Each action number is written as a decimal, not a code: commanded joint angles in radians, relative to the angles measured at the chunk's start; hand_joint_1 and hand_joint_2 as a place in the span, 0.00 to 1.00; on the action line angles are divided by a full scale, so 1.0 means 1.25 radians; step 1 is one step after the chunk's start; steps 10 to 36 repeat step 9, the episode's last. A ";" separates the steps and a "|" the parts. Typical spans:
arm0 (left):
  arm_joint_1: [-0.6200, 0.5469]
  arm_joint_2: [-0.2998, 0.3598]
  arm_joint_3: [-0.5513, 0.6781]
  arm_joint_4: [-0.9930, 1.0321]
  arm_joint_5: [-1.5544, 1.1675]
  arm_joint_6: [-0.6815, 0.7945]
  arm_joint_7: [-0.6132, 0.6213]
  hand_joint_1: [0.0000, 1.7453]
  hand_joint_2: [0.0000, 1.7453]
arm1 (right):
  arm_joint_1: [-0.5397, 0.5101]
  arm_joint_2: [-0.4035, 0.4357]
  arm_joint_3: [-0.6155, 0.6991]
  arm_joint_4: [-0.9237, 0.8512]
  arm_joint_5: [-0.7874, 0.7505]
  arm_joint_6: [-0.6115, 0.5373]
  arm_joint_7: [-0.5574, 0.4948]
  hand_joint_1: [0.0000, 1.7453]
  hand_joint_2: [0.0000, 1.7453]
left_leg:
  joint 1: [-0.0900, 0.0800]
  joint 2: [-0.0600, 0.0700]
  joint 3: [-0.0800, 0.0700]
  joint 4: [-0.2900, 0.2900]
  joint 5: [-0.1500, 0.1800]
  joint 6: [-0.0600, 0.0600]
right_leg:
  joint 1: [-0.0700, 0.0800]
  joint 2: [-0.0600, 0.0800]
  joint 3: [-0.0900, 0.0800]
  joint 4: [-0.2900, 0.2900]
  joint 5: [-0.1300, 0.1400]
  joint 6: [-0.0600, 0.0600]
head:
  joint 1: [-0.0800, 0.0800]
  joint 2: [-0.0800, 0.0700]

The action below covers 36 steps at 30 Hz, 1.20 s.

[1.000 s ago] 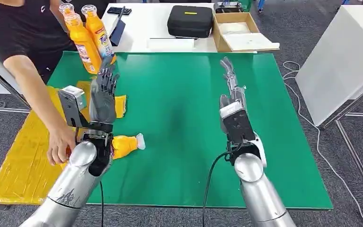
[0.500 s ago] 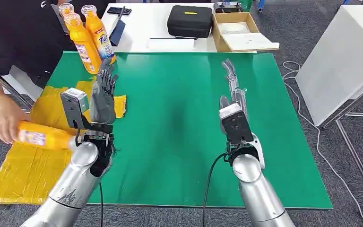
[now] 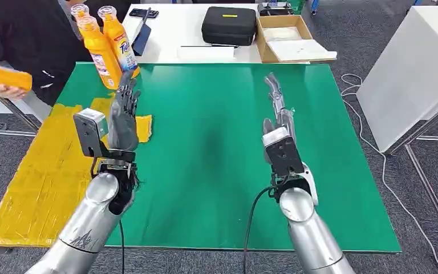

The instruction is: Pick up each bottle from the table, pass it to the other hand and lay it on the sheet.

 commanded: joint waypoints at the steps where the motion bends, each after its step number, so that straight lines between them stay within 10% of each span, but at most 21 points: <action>1: 0.007 0.017 0.012 0.020 -0.001 -0.007 0.002 0.00 0.00 | -0.011 -0.041 0.057 -0.006 -0.008 -0.002 0.012 0.00 0.00 | 0.000 0.000 0.003 0.000 -0.001 -0.001 | 0.000 -0.001 0.003 0.000 -0.001 0.000 | 0.000 0.000; 36: 0.010 0.018 0.011 0.030 -0.004 -0.027 -0.001 0.00 0.00 | -0.020 -0.061 0.076 -0.004 -0.004 -0.013 0.020 0.00 0.00 | 0.000 0.000 0.002 0.000 -0.001 0.000 | 0.000 0.000 0.002 0.000 -0.001 0.000 | 0.000 0.000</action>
